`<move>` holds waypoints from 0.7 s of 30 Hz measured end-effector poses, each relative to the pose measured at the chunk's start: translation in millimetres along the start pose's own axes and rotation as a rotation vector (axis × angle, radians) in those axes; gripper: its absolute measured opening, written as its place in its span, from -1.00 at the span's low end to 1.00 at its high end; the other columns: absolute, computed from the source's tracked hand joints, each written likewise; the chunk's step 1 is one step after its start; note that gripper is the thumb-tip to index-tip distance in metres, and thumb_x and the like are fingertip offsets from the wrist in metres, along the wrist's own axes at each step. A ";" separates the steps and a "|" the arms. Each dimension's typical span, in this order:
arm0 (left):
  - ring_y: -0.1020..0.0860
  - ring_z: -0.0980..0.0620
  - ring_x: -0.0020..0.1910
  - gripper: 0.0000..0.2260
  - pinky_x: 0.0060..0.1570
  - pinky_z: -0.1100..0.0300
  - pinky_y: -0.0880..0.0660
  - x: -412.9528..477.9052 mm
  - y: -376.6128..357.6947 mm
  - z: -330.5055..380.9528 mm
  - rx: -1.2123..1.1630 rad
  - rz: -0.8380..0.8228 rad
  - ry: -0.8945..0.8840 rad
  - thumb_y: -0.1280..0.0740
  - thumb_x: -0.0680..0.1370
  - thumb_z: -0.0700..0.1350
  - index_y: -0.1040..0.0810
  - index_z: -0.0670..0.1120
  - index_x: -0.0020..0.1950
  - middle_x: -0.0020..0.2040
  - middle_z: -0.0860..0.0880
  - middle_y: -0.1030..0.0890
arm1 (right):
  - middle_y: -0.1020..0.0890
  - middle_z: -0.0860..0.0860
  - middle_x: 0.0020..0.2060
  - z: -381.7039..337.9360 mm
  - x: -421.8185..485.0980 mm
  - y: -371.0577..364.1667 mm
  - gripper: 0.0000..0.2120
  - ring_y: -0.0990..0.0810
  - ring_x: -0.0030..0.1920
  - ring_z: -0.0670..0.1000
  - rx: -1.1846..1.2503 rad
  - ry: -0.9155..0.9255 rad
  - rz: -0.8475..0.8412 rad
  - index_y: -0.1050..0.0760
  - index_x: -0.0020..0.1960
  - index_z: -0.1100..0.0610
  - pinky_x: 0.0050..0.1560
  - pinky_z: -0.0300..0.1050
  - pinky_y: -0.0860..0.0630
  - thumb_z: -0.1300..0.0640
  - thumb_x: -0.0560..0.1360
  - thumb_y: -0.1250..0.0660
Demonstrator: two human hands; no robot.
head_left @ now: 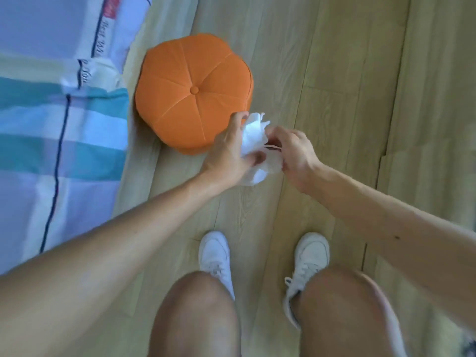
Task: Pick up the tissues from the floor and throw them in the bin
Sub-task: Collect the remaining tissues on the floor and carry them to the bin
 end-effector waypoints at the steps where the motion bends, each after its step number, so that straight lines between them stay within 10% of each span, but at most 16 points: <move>1: -0.44 0.11 -0.10 -0.34 -0.23 0.43 -0.28 -11.2 20.1 21.6 -0.008 0.013 0.017 -0.53 0.38 -0.14 -0.32 -0.13 0.40 0.08 0.03 -0.54 | -0.64 0.03 -0.25 -22.2 -24.3 -4.6 -0.86 -0.59 -0.22 0.03 0.039 -0.046 -0.009 -0.60 -0.16 0.15 -0.18 -0.11 -0.42 0.14 0.47 -0.29; 5: -0.42 0.24 -0.23 -0.57 -0.26 0.49 -0.36 -65.8 114.2 117.1 -0.051 0.101 0.037 -0.53 0.37 -0.17 -0.48 -0.16 0.18 -0.10 0.10 -0.56 | -0.68 -0.03 -0.32 -118.0 -127.0 -26.7 -0.77 -0.63 -0.26 -0.03 0.030 -0.100 -0.107 -0.61 -0.28 0.09 -0.16 -0.12 -0.46 0.10 0.50 -0.27; 12: -0.55 -0.08 -0.24 -0.82 -0.21 -0.01 -0.52 -172.3 273.6 237.7 -0.042 0.263 0.235 -0.43 0.42 -0.18 -0.44 -0.12 -0.10 -0.24 -0.06 -0.58 | -0.63 -0.05 -0.36 -256.0 -289.6 -96.5 -0.71 -0.55 -0.23 -0.01 -0.302 0.026 -0.389 -0.63 -0.34 0.02 -0.12 -0.09 -0.44 0.20 0.53 -0.32; 21: -0.48 0.14 -0.28 -0.88 -0.27 0.37 -0.39 -349.5 424.2 309.9 -0.015 0.642 0.472 -0.35 0.48 -0.16 -0.44 -0.17 -0.13 -0.20 -0.04 -0.58 | -0.60 -0.03 -0.26 -315.2 -463.1 -218.5 -0.84 -0.48 -0.27 -0.10 -0.712 0.384 -0.723 -0.59 -0.11 0.07 -0.28 -0.30 -0.35 0.28 0.51 -0.29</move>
Point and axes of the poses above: each hand's wrist, its own x-axis towards the middle knuckle, its own y-axis out of the back of the hand, z = x × y, the point moved 2 cm from there along x, towards the middle knuckle
